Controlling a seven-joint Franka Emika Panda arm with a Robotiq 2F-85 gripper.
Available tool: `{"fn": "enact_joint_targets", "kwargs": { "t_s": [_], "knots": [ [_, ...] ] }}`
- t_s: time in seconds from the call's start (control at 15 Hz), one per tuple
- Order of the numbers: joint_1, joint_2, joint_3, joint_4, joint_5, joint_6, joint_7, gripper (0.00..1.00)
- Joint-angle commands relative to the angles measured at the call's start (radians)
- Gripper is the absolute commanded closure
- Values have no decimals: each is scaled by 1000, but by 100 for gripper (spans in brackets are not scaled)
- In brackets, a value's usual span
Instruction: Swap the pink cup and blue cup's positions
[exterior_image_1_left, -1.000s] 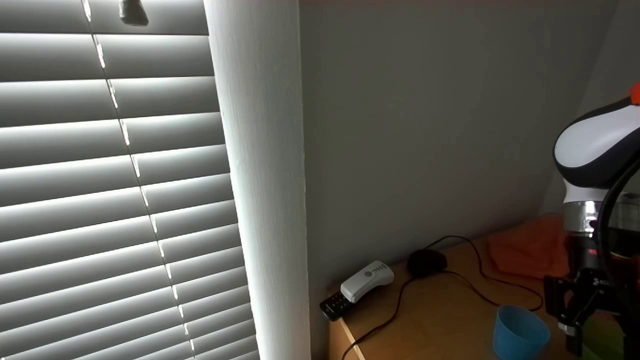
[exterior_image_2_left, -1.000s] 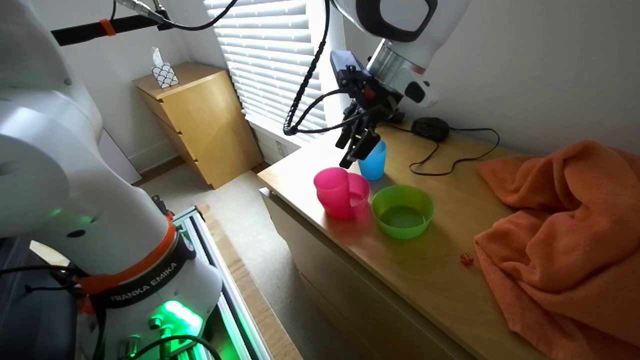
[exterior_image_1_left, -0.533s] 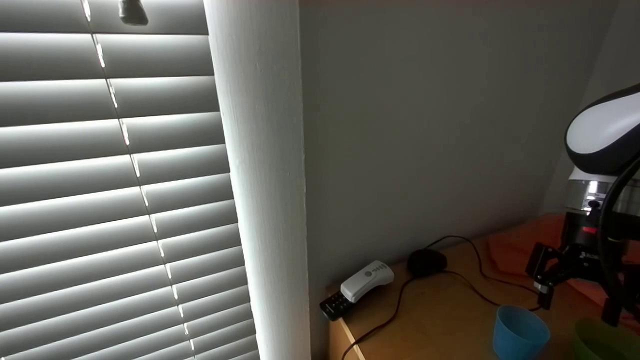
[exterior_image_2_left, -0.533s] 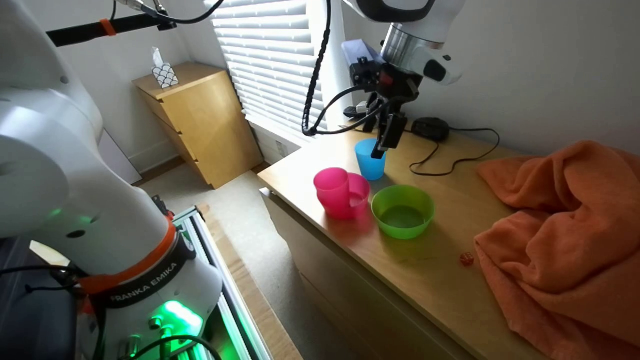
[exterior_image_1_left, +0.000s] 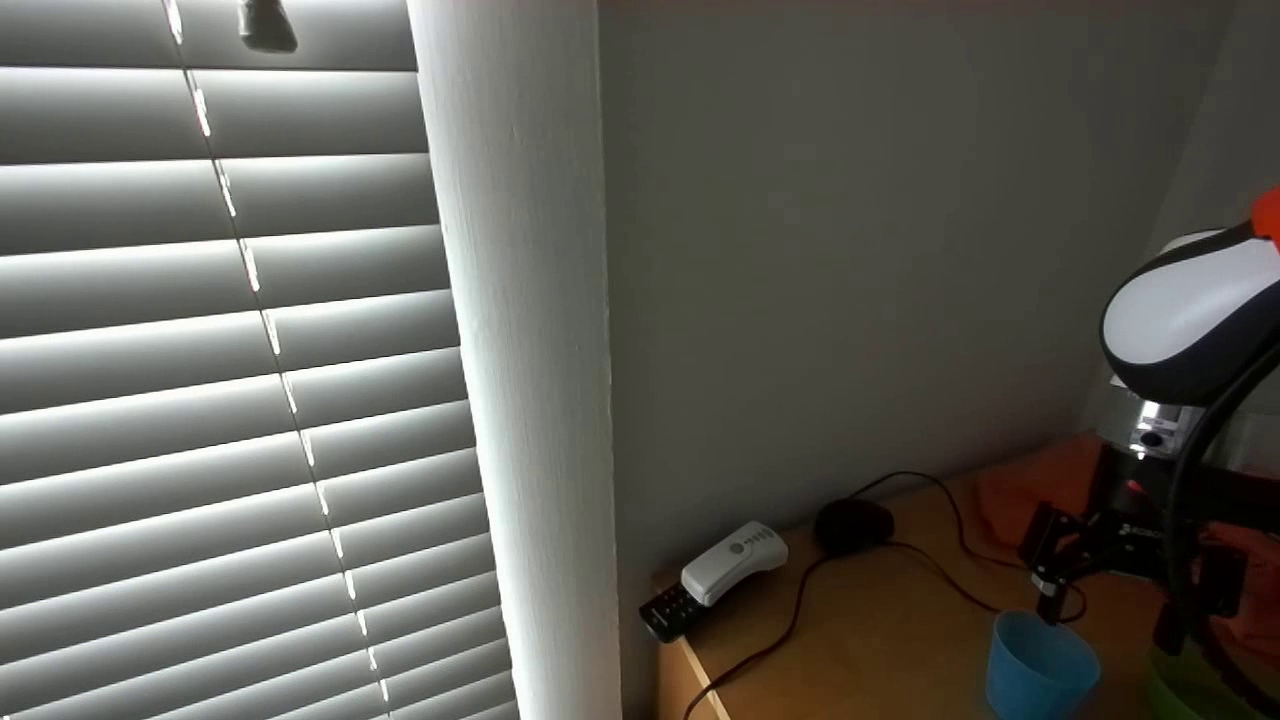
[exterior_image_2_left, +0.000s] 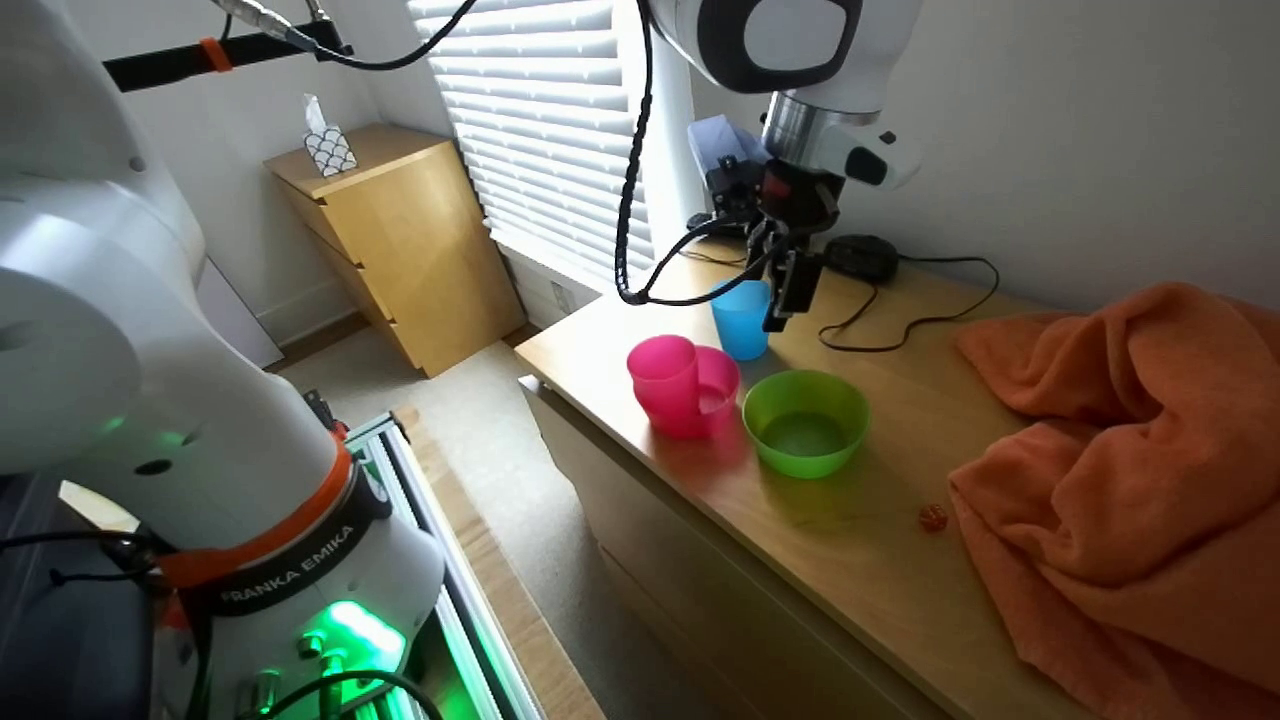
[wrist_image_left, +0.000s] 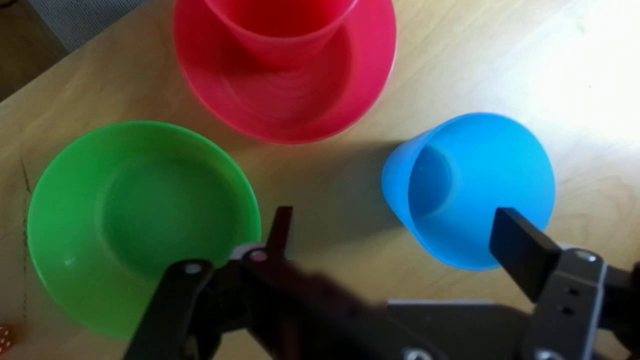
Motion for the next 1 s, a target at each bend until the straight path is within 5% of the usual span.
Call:
{"fn": "enact_joint_targets", "kwargs": {
  "t_s": [0.0,0.67,0.93],
  "knots": [
    [5,25,9,-17,11,50,-29,21],
    [-4,29,6,-23,-17,35,-65,94],
    [-32,-33,-11,-43,-11,14,-119,100]
  ]
}}
